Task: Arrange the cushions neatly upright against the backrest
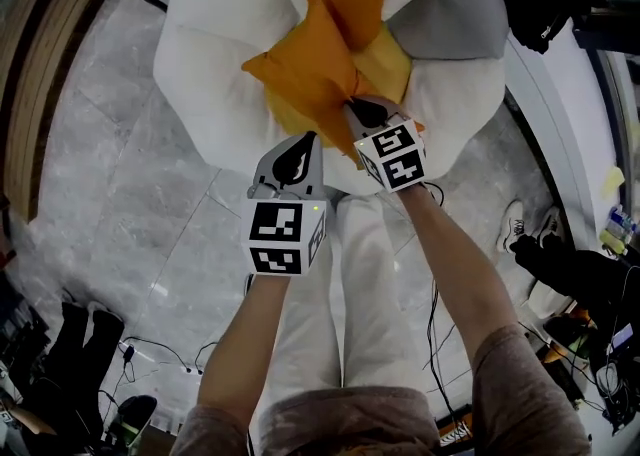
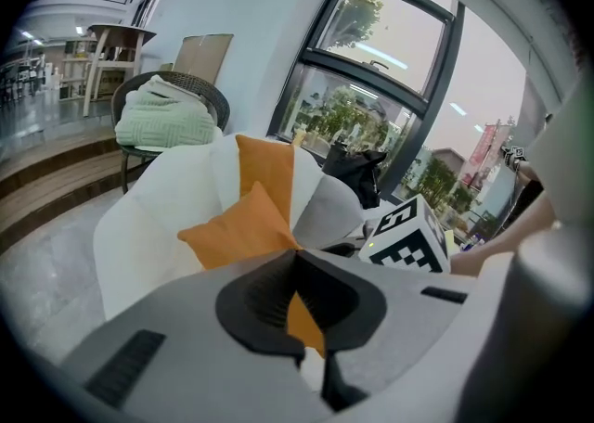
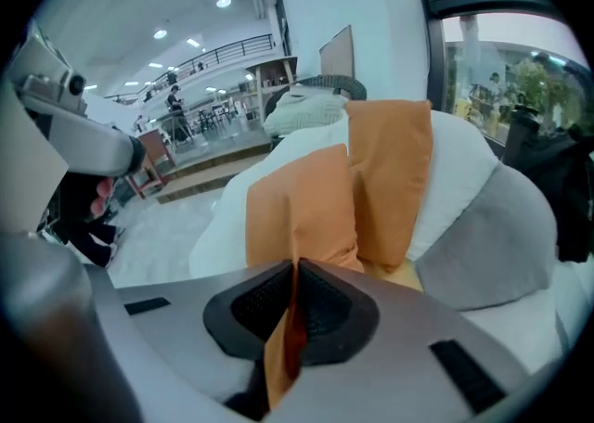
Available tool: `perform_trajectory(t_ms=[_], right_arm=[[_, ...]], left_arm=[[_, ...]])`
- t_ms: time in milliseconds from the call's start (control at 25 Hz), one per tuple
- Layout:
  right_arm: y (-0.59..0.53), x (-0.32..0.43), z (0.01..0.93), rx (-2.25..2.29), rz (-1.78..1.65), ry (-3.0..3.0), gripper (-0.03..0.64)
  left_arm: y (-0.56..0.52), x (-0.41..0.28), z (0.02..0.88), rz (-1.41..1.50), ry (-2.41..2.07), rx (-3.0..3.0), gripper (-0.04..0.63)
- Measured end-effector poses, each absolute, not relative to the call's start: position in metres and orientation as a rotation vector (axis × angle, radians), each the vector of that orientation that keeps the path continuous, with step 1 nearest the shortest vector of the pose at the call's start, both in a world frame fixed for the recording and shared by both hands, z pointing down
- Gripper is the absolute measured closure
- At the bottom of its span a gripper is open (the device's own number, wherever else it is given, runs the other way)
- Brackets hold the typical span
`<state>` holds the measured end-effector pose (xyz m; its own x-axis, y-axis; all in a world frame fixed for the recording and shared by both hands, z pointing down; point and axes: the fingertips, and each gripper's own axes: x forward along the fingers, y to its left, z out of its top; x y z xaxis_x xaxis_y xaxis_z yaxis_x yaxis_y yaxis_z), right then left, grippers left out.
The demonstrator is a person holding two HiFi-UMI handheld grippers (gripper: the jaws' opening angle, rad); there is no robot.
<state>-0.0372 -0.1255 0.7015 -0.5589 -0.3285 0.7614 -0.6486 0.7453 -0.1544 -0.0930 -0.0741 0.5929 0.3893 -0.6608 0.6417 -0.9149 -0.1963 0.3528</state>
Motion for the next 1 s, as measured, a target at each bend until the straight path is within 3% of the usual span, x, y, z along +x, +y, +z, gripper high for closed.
perform_trajectory(t_ms=[520, 1000], right_arm=[[-0.172, 0.023, 0.583, 1.099, 0.632, -2.257, 0.584], [-0.224, 0.101, 0.538, 1.411, 0.688, -2.263, 0.592]], left_arm=[[-0.115, -0.049, 0.531, 0.456, -1.291, 2.039, 0.591], [-0.158, 0.003, 0.513, 0.483, -1.239, 2.098, 0.591]])
